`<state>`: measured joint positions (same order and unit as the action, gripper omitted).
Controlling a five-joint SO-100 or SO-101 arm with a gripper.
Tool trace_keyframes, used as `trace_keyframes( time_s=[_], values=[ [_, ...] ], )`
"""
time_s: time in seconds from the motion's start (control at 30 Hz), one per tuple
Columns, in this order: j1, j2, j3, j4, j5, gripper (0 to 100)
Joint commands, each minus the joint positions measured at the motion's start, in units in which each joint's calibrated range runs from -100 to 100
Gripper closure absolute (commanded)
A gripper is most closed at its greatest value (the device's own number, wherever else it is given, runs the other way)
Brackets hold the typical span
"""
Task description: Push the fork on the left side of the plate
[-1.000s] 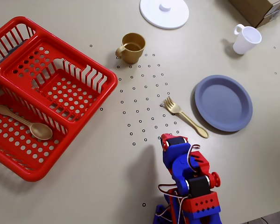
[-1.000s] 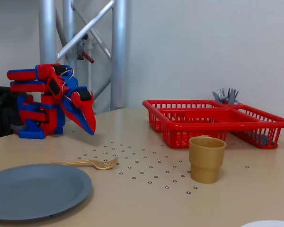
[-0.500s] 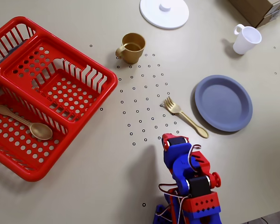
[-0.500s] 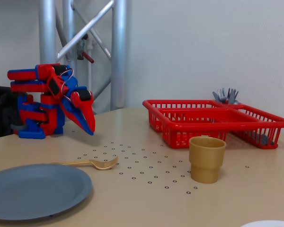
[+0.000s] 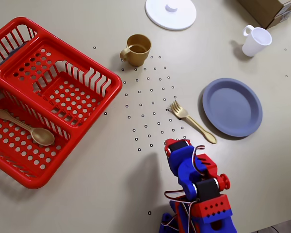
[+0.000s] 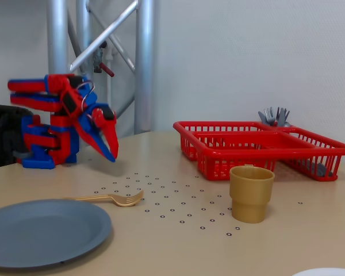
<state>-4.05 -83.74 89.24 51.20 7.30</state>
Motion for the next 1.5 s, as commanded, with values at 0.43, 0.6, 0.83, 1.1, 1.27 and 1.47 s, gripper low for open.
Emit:
trace_keyframes(
  time_s=[0.43,0.6,0.83,1.1,1.27,1.47],
  values=[
    [0.8,34.3,-37.8,0.0,5.0,100],
    [2.8,39.0,-39.6,-0.6,8.9,100],
    [8.0,44.4,-38.7,-2.6,14.6,100],
    [12.9,52.7,-38.1,-11.4,17.9,100],
    [13.2,59.3,-40.7,-13.3,17.8,100],
    [11.4,65.0,-44.7,-14.1,16.3,100]
  ],
)
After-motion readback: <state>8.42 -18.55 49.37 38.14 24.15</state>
